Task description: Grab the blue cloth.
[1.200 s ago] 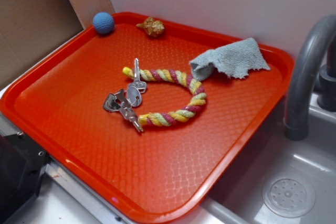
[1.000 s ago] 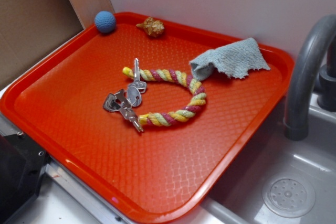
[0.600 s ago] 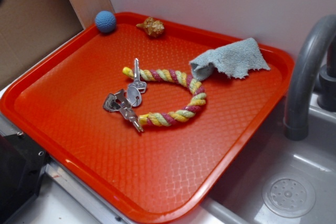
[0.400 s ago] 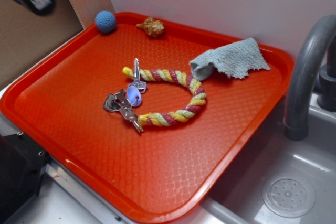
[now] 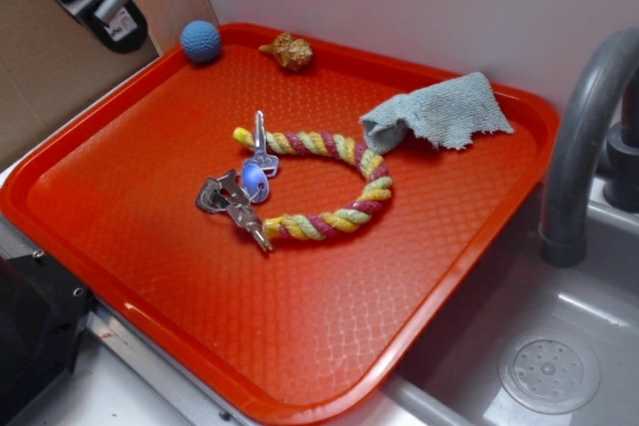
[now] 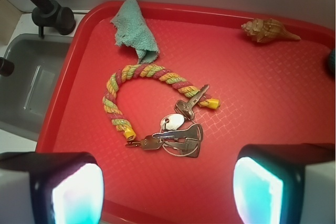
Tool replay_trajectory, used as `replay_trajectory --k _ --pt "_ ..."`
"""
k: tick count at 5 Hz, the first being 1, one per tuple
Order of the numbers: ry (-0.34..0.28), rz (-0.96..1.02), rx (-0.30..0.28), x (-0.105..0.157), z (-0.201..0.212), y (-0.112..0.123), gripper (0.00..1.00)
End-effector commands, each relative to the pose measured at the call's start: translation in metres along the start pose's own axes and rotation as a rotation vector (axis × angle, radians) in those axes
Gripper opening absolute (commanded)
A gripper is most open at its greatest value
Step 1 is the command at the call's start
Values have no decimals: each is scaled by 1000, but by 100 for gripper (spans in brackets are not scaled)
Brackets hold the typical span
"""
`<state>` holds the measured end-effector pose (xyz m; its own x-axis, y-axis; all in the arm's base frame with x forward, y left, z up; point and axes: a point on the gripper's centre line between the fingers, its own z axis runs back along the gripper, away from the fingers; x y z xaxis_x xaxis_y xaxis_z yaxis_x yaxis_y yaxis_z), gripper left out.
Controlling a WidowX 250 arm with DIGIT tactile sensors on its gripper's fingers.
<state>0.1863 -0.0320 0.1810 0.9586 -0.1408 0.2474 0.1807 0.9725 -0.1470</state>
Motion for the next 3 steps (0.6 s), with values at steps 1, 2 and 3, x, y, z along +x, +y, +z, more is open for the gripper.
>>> replay_trajectory --k 1,2,3 --pt "-41 52 122 54 -31 -30 100" --pt "-117 -9 157 87 -51 -45 100" --pt "-147 -46 161 120 -71 -70 100"
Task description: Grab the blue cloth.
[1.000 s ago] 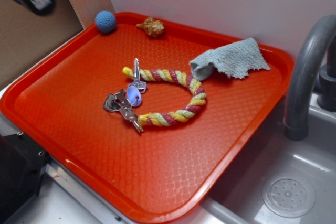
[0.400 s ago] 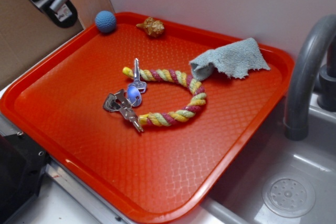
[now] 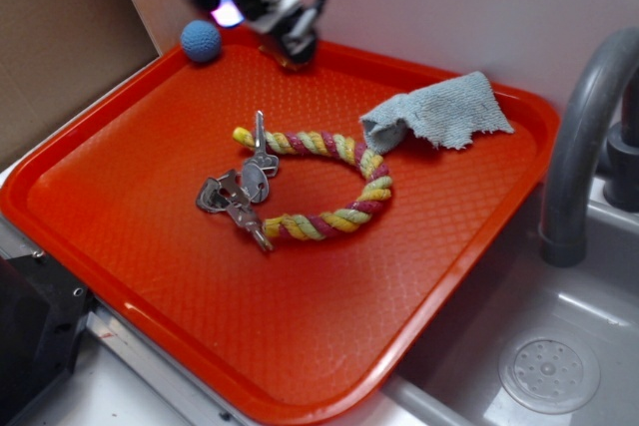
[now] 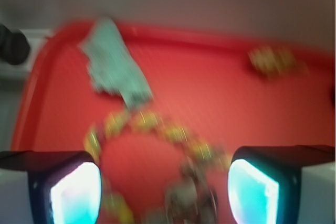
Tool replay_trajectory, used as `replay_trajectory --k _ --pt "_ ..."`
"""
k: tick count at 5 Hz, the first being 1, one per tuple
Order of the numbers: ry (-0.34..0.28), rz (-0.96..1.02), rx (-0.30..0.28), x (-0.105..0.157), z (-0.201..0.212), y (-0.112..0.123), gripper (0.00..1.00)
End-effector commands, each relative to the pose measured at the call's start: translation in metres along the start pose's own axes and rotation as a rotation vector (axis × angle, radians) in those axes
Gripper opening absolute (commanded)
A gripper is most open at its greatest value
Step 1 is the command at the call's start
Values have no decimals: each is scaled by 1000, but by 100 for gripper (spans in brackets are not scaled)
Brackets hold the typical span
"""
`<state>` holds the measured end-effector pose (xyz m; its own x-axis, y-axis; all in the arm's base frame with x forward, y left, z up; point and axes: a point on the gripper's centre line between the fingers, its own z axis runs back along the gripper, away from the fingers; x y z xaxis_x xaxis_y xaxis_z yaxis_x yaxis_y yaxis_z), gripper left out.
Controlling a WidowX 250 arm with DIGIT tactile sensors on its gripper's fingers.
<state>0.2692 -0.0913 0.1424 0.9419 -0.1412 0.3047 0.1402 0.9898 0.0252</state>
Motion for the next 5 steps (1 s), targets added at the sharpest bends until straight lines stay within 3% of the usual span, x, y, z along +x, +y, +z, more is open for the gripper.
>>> replay_trajectory --k 1,2,4,5 --pt "-48 -129 10 63 -48 -54 100" --pt "17 -164 44 64 -75 -67 100" --pt "185 -187 128 40 -127 -45 100" --pt "239 -188 165 26 -143 -46 0"
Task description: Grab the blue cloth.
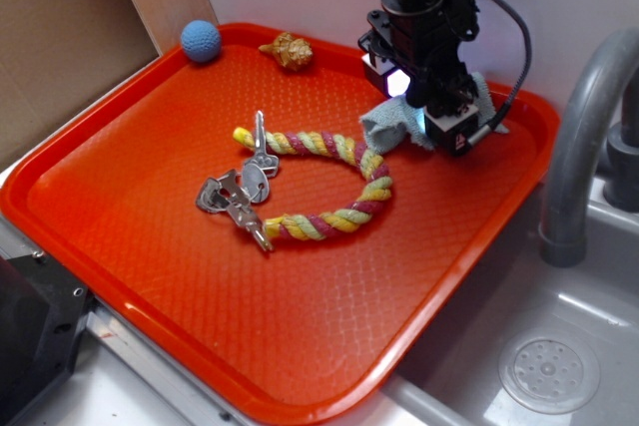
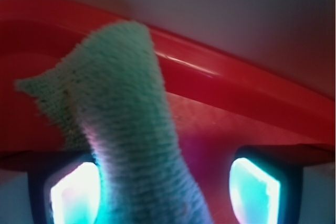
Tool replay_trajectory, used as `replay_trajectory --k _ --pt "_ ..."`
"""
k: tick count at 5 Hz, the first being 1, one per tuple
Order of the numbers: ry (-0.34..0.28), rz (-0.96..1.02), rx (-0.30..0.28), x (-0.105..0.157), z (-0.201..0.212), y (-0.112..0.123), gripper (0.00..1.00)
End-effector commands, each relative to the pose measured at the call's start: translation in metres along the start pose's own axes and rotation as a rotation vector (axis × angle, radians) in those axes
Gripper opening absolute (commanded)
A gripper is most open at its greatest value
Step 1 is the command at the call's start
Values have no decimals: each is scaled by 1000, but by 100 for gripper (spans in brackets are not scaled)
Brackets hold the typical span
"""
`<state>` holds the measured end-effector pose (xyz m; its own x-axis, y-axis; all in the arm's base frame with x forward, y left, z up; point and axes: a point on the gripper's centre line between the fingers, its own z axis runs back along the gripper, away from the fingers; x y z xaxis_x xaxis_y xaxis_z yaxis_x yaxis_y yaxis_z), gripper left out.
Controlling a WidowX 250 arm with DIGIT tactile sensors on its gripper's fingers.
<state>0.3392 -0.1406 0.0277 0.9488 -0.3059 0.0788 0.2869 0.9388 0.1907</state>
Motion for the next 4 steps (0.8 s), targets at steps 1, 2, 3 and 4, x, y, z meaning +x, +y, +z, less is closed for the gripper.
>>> replay_trajectory --k 1,2,3,4 --pt "-12 -1 -30 -18 8 -3 0" --pt "-26 61 -160 -31 28 14 0" --pt "-25 69 -169 -34 30 21 0" --pt "-42 105 -186 -52 64 36 0"
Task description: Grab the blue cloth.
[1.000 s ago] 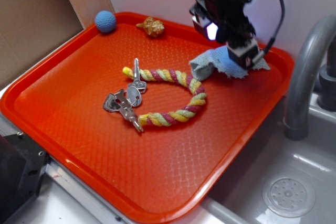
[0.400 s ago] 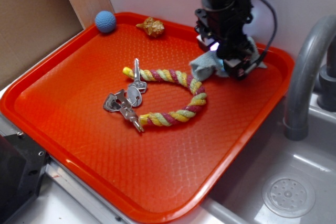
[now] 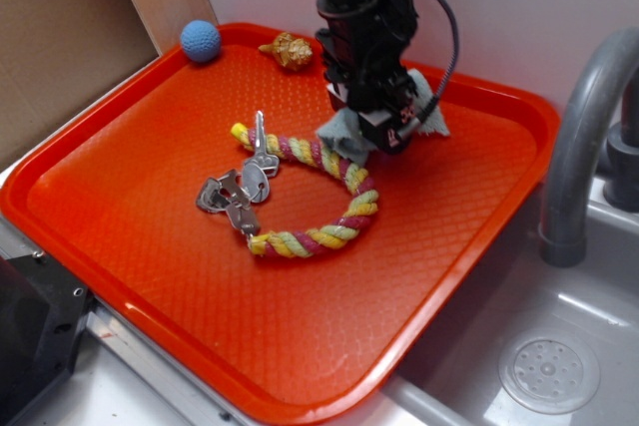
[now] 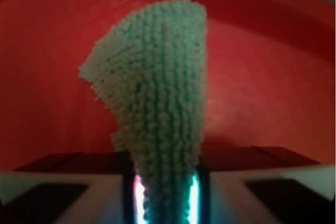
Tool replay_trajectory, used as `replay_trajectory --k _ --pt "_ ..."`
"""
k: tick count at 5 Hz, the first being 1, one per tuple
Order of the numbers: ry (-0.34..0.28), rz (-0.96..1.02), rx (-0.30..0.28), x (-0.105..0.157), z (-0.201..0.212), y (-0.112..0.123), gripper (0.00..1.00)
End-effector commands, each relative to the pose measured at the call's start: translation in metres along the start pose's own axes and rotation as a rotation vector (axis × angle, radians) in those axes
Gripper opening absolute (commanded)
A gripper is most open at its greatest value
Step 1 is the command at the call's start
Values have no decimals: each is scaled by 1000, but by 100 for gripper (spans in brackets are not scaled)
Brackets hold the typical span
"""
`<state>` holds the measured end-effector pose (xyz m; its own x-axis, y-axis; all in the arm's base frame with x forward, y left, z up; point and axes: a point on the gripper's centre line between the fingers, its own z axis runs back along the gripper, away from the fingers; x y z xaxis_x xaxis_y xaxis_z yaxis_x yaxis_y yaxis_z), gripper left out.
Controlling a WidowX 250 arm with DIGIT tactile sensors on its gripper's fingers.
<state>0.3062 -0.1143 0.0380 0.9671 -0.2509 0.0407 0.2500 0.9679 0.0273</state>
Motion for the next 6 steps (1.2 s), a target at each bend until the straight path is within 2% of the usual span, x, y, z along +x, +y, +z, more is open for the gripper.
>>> replay_trajectory --k 1,2,3,4,5,6 --pt "-72 48 -71 -33 106 34 0" --pt "39 281 -8 -43 158 65 0" --pt "5 313 -27 -65 196 88 0" --pt "-8 375 -11 -70 197 101 0" --pt "5 378 -20 -66 193 106 0" --pt "42 400 -7 -62 185 102 0"
